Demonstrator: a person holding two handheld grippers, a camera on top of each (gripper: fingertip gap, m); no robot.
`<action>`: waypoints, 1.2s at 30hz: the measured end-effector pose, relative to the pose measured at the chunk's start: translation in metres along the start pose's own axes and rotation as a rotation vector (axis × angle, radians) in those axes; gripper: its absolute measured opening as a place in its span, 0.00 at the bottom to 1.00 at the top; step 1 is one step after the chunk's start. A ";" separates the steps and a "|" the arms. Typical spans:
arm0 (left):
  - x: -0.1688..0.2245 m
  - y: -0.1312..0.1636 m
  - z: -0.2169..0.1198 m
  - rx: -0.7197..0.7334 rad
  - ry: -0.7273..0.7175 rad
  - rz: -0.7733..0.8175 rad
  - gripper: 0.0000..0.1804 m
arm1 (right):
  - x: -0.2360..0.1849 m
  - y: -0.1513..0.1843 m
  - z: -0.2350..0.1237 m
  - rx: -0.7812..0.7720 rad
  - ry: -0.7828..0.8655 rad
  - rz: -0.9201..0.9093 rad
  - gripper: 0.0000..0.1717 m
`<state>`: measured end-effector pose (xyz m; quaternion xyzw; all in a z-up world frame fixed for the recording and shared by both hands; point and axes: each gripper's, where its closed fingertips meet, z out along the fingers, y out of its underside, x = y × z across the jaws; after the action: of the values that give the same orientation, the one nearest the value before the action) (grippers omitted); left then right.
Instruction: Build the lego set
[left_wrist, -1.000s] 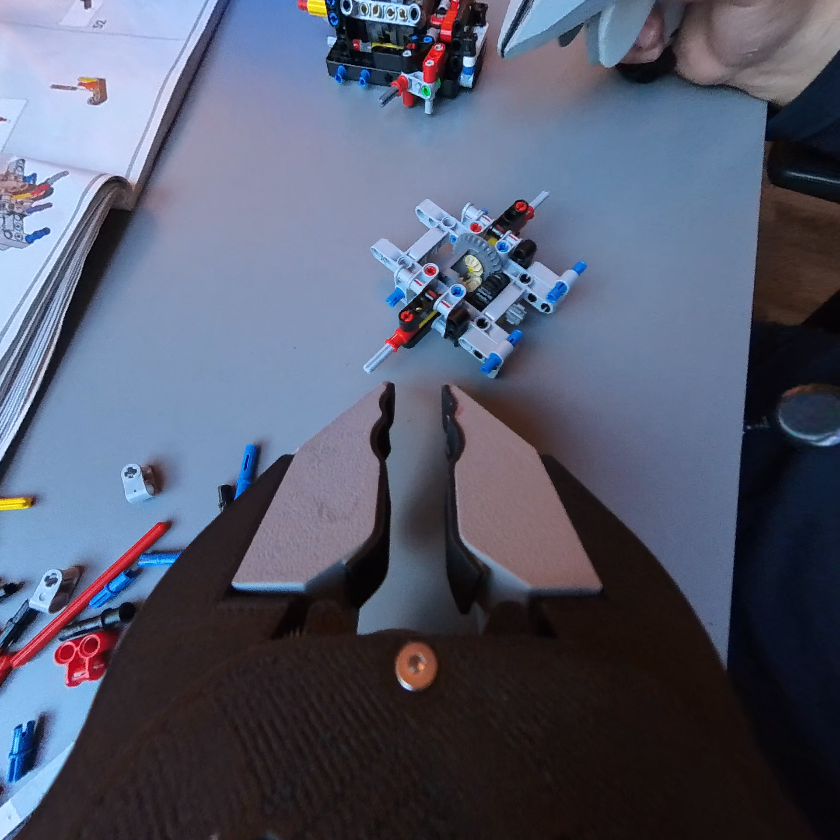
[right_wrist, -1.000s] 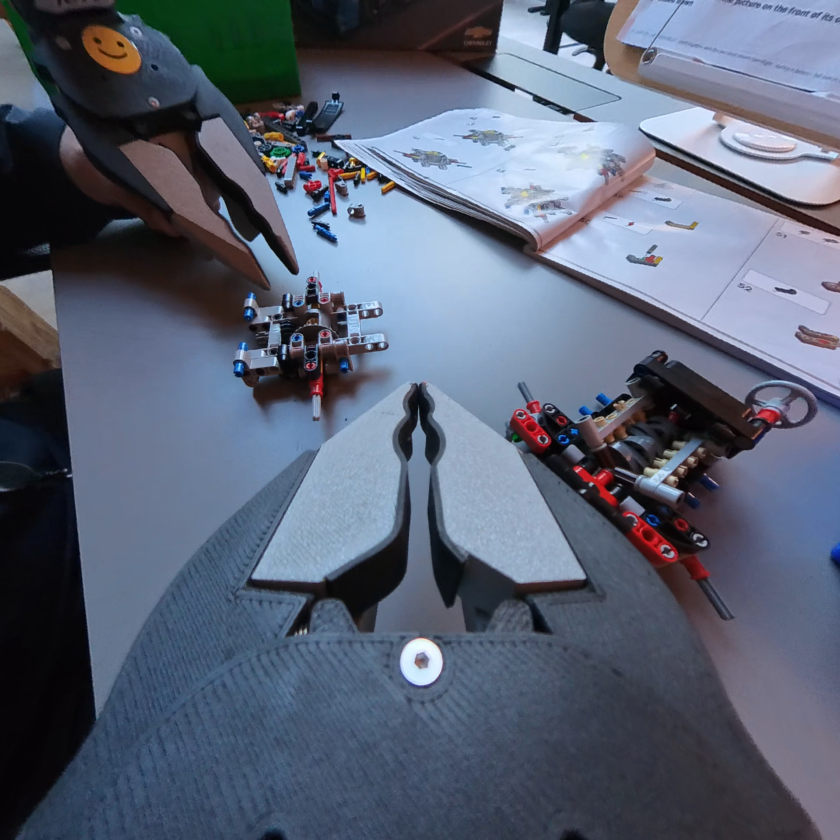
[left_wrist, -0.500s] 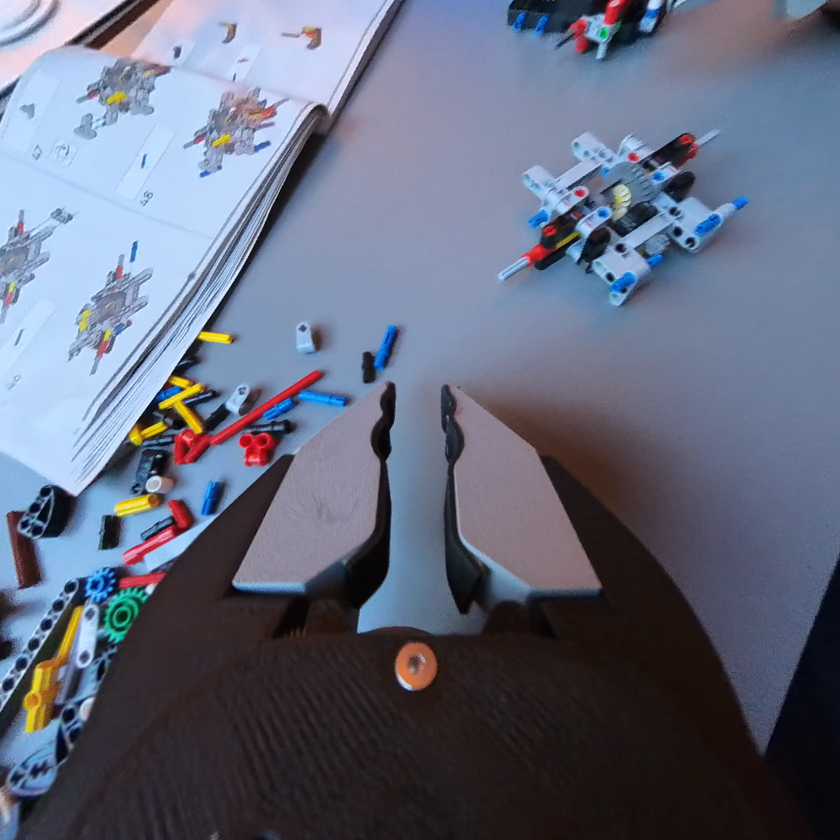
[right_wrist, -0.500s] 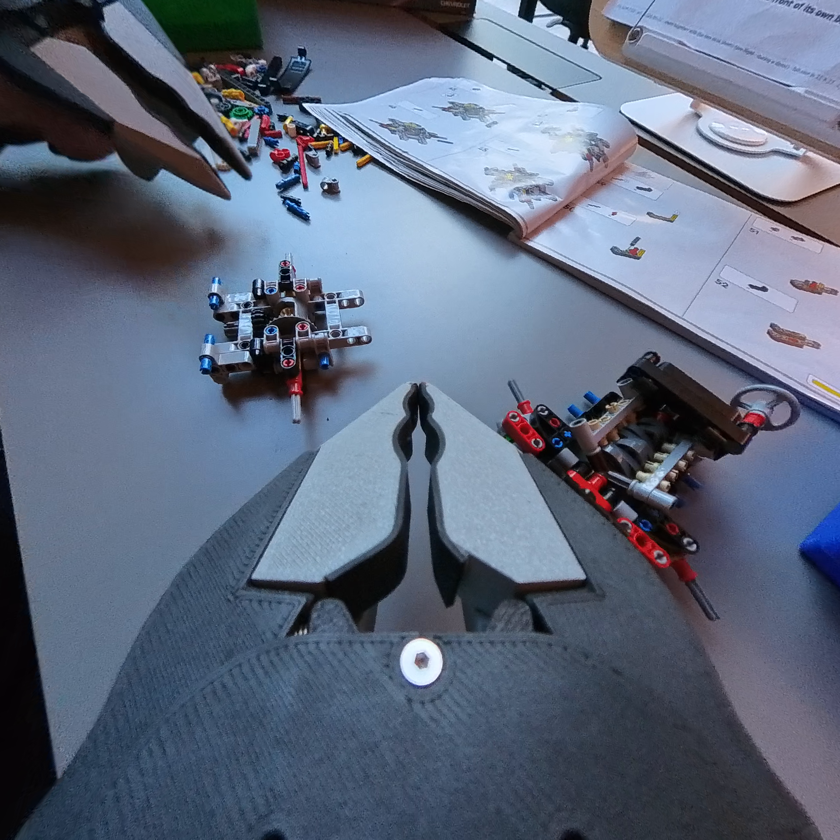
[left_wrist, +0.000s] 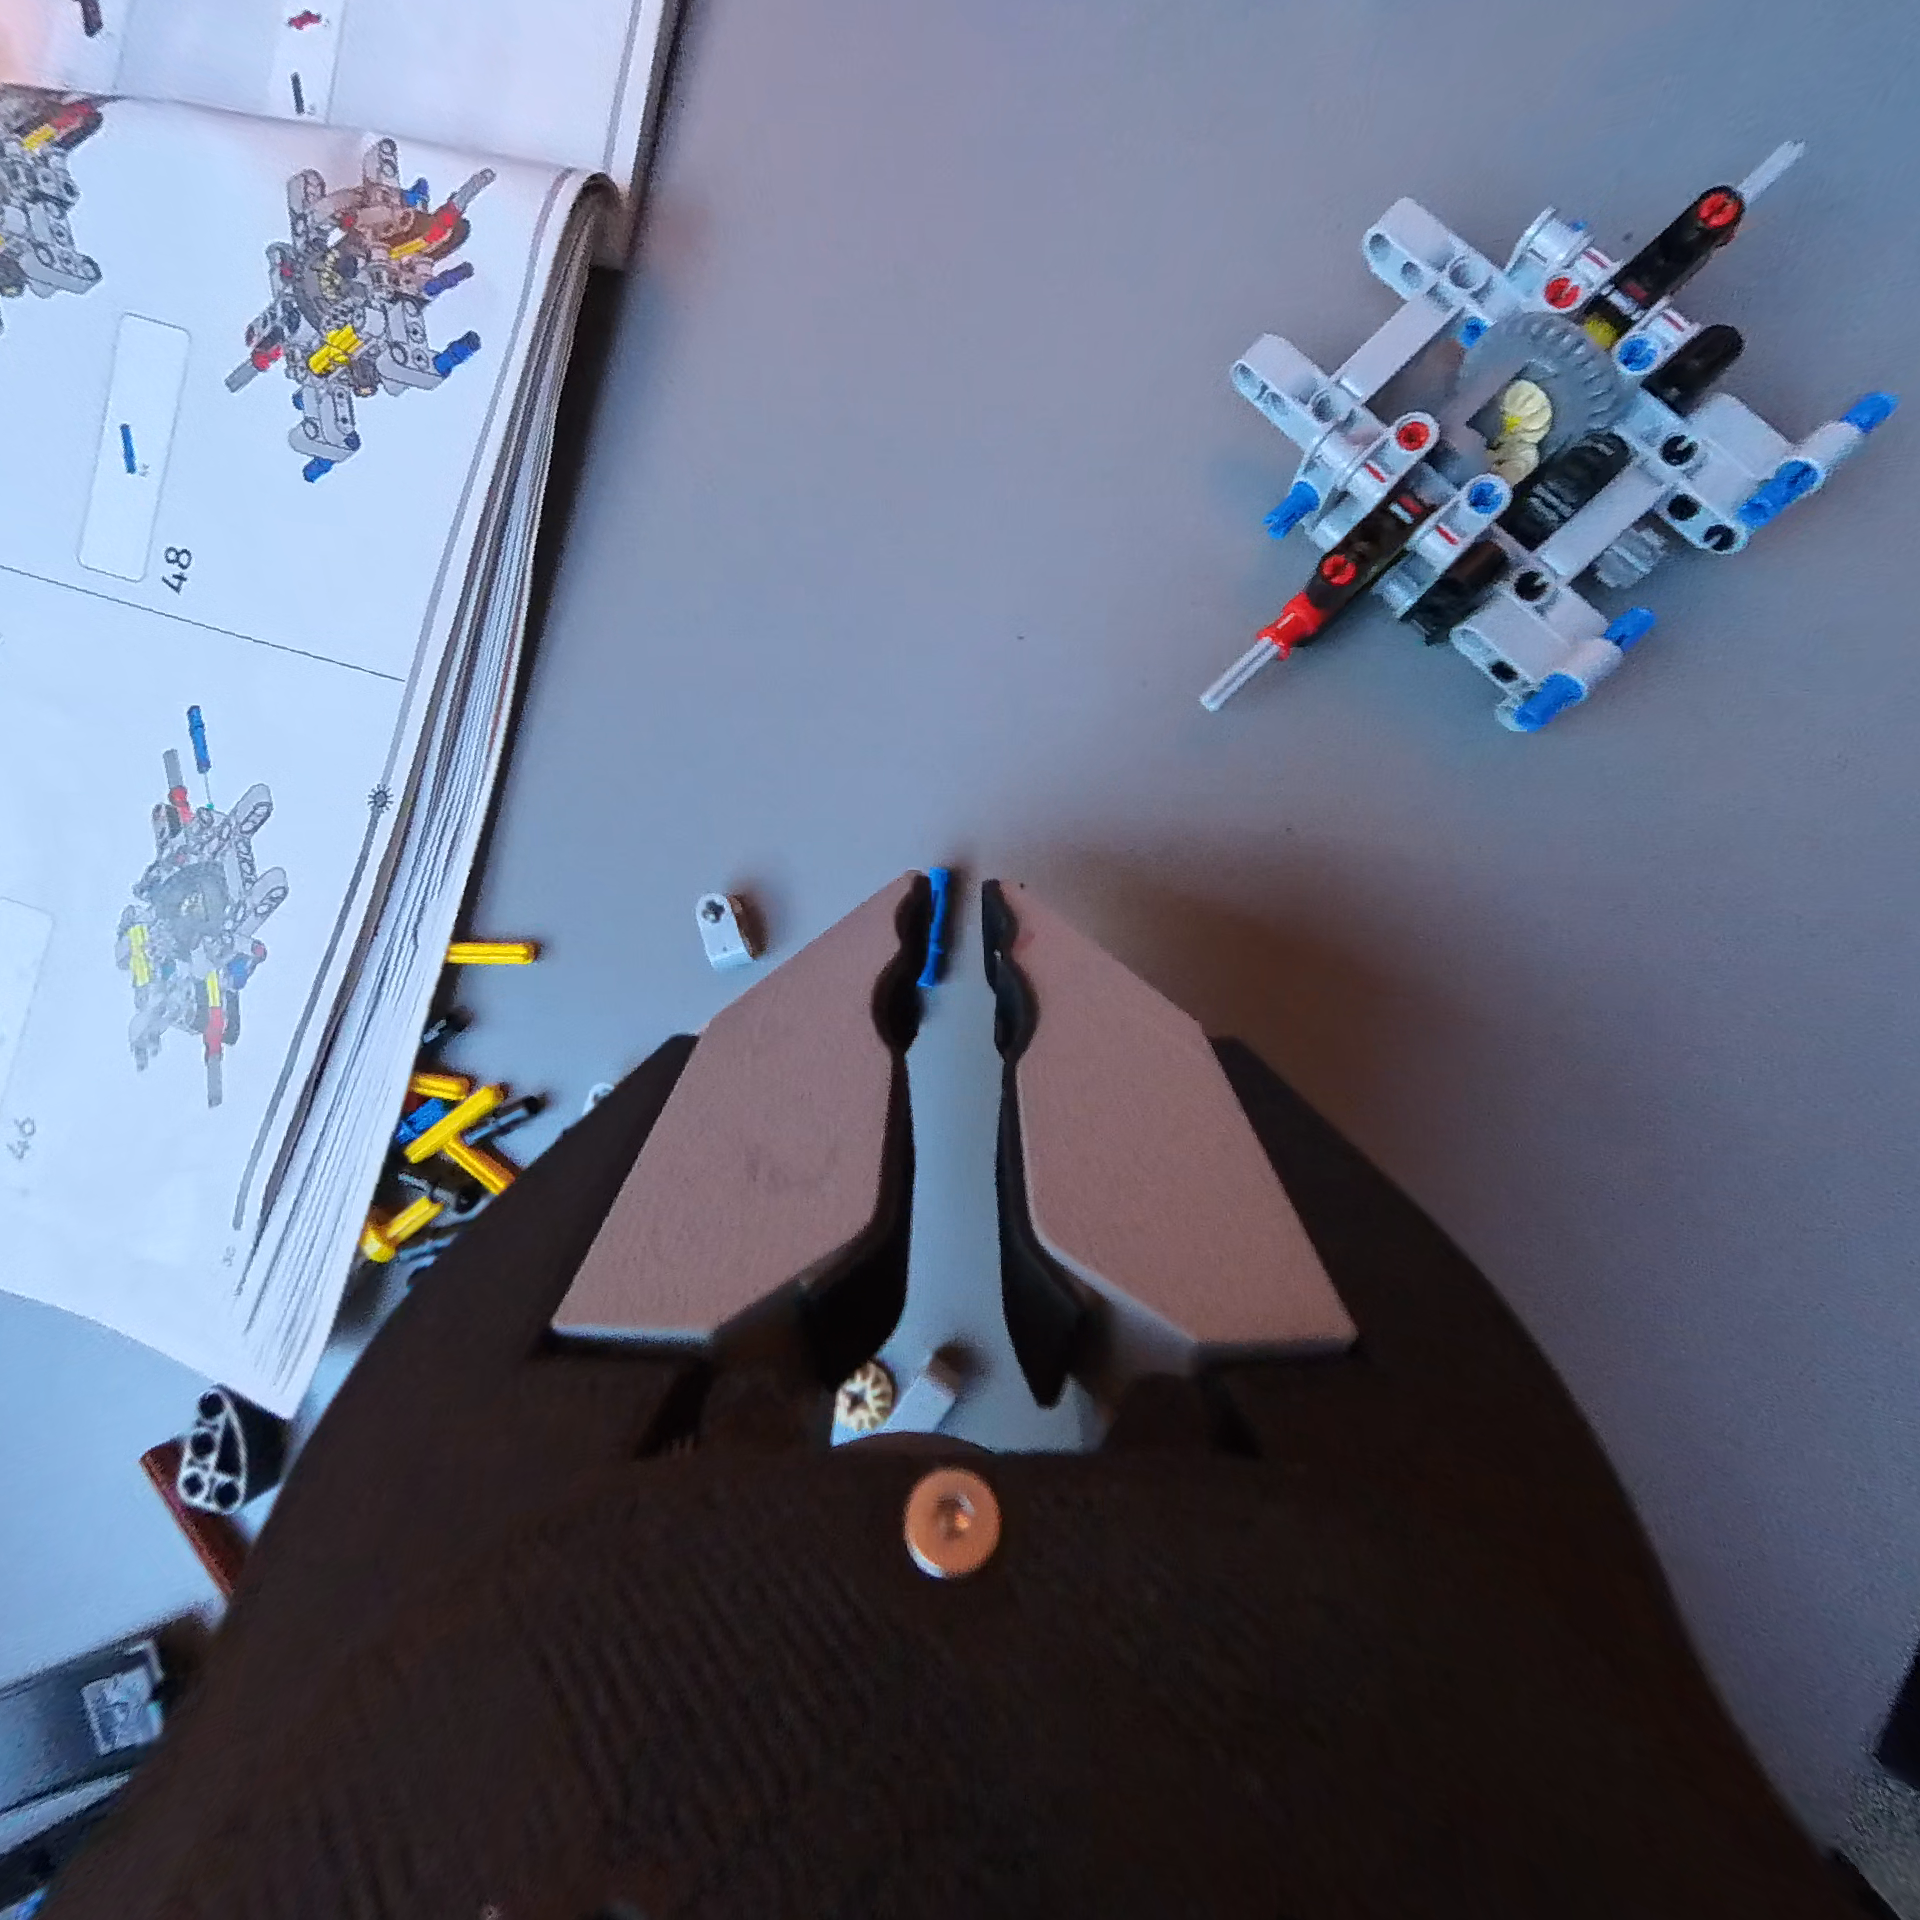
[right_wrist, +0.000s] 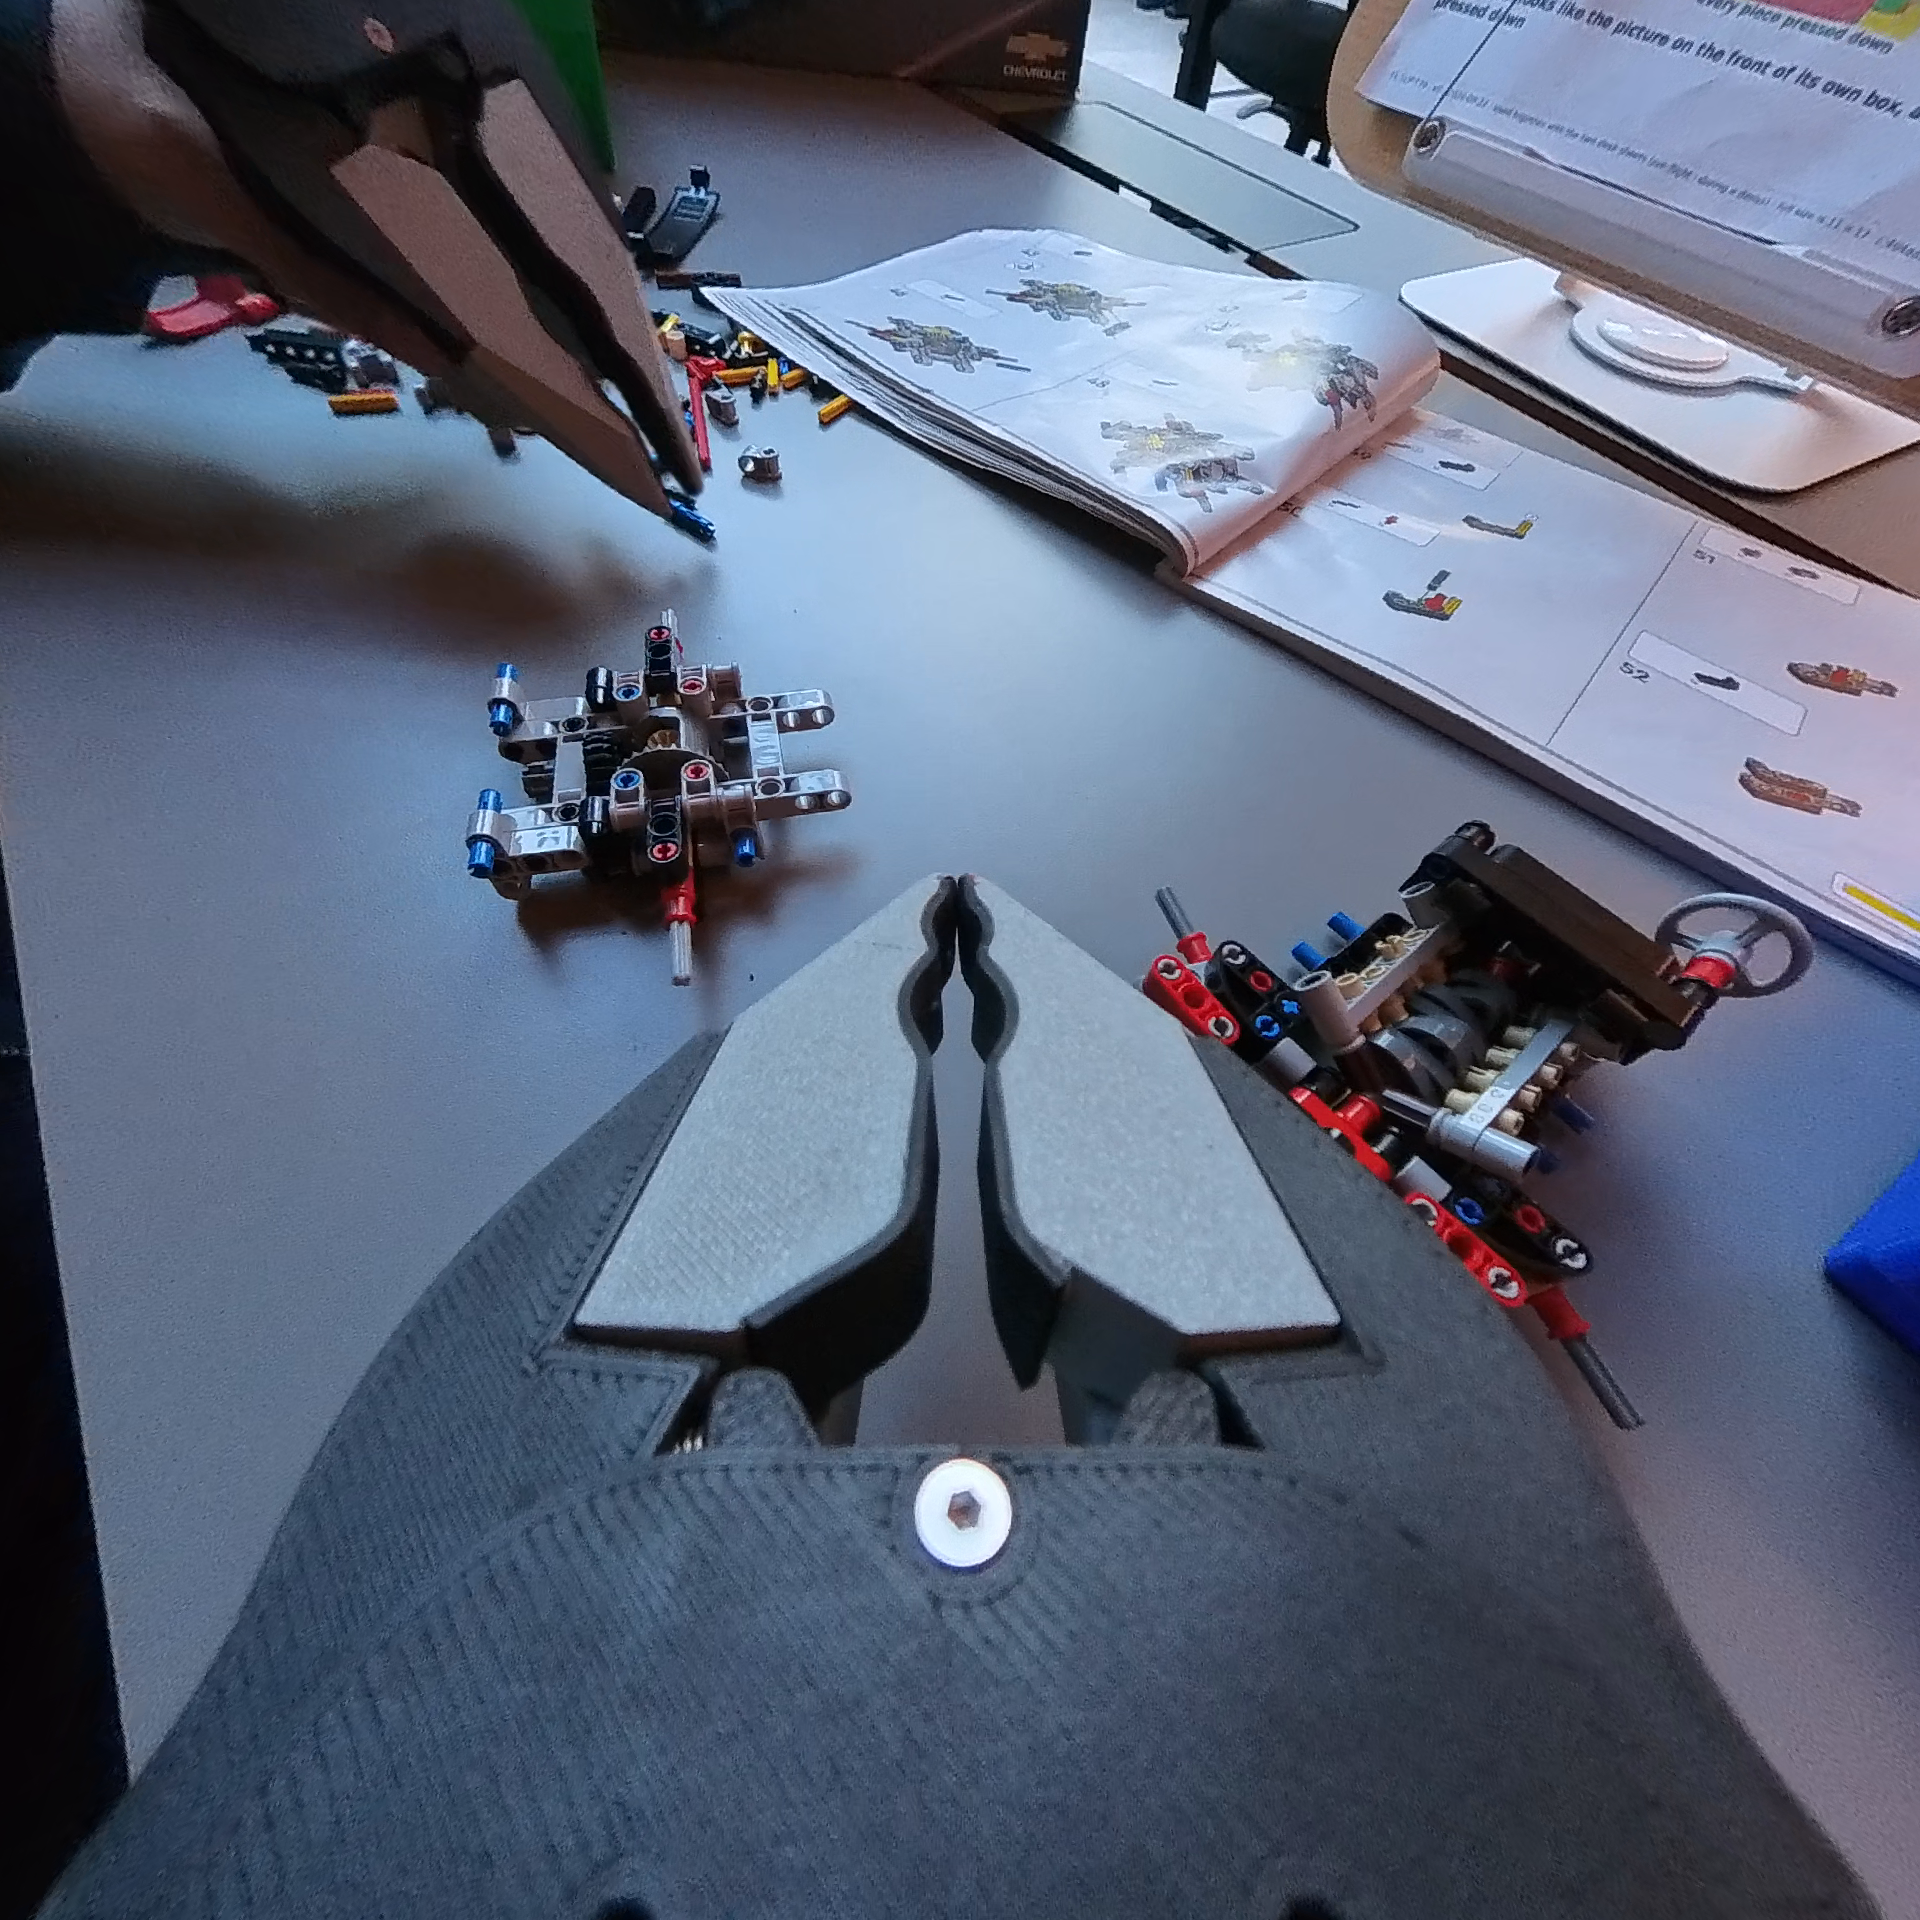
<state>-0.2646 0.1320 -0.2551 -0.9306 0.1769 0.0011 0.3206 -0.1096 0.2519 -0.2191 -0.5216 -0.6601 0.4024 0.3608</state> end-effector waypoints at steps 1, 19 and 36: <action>-0.001 0.000 0.001 -0.011 -0.003 0.003 0.04 | -0.001 0.000 0.000 0.001 -0.004 0.000 0.00; 0.004 -0.002 0.007 0.014 0.026 -0.078 0.01 | -0.005 -0.004 -0.002 0.028 -0.038 0.008 0.00; 0.052 -0.128 -0.057 0.972 0.532 -0.895 0.01 | -0.062 -0.063 0.018 0.239 -0.054 -0.092 0.09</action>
<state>-0.1804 0.1747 -0.1395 -0.6341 -0.1695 -0.4369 0.6150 -0.1381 0.1801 -0.1731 -0.4333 -0.6402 0.4751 0.4204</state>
